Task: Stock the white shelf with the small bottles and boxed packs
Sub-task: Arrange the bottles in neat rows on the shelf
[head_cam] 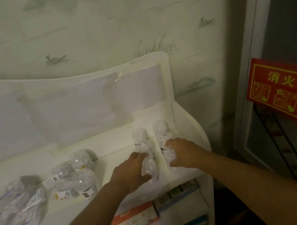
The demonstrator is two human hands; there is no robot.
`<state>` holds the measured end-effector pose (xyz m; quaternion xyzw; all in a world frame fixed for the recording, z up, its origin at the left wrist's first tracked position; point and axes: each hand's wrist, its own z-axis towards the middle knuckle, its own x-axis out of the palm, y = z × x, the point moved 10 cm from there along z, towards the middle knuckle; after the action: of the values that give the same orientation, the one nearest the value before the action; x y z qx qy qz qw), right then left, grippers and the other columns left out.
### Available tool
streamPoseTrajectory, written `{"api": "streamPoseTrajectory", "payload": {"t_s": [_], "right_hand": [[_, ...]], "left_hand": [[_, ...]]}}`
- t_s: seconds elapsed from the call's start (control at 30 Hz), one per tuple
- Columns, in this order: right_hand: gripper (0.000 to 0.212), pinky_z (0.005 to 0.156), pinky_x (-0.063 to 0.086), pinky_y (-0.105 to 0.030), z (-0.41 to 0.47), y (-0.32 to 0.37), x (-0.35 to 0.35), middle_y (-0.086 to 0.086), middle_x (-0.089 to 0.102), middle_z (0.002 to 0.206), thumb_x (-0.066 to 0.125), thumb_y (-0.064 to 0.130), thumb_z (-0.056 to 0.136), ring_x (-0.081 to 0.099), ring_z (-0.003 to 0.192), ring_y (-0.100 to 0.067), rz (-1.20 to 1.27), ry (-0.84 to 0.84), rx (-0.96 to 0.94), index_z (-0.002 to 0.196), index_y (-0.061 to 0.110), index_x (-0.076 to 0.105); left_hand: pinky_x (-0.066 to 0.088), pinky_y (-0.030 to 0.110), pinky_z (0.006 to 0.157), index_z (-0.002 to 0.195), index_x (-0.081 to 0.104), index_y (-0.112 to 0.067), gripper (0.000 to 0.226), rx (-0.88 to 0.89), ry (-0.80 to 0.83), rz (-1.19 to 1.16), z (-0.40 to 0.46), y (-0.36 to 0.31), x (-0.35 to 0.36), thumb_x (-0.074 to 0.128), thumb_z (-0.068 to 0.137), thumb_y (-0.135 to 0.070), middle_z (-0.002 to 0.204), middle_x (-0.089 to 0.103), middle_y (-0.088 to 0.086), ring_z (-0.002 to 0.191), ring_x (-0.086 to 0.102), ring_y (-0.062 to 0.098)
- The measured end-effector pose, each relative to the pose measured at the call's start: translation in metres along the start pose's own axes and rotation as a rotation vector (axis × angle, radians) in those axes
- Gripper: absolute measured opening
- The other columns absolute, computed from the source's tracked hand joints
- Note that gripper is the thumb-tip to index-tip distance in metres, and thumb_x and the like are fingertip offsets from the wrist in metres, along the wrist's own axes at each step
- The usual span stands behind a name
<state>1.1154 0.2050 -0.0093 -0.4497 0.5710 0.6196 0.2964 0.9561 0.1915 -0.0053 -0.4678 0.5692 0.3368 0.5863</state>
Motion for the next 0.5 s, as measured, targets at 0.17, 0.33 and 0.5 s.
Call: {"api": "streamPoseTrajectory", "payload": {"t_s": [0.17,0.33,0.5], "right_hand": [[0.07,0.089,0.049,-0.035,0.0047,-0.0057,-0.001,-0.007,0.05,0.133,0.076,0.036,0.078,0.056,0.112,-0.026,-0.022,0.014,0.01,0.136,0.022,0.041],[0.073,0.088,0.05,-0.035,0.0052,-0.0088,0.0,-0.005,0.05,0.134,0.078,0.036,0.076,0.056,0.112,-0.025,-0.023,0.048,0.015,0.136,0.023,0.039],[0.073,0.089,0.048,-0.034,0.0053,-0.0098,-0.0013,-0.005,0.05,0.134,0.078,0.036,0.077,0.055,0.115,-0.025,-0.035,0.051,0.008,0.137,0.023,0.039]], "left_hand": [[0.05,0.039,0.096,0.145,0.029,-0.035,0.073,-0.001,-0.029,0.016,0.0054,-0.0043,-0.0048,0.063,0.083,-0.054,0.151,0.031,-0.003,0.122,0.051,0.023],[0.049,0.036,0.097,0.145,0.03,-0.032,0.072,0.019,-0.025,-0.014,0.0096,-0.0066,-0.0044,0.064,0.084,-0.051,0.152,0.03,-0.002,0.12,0.053,0.024],[0.049,0.034,0.096,0.144,0.032,-0.033,0.072,0.037,-0.014,-0.028,0.0103,-0.0094,-0.0021,0.066,0.083,-0.051,0.152,0.032,-0.003,0.119,0.054,0.023]]}}
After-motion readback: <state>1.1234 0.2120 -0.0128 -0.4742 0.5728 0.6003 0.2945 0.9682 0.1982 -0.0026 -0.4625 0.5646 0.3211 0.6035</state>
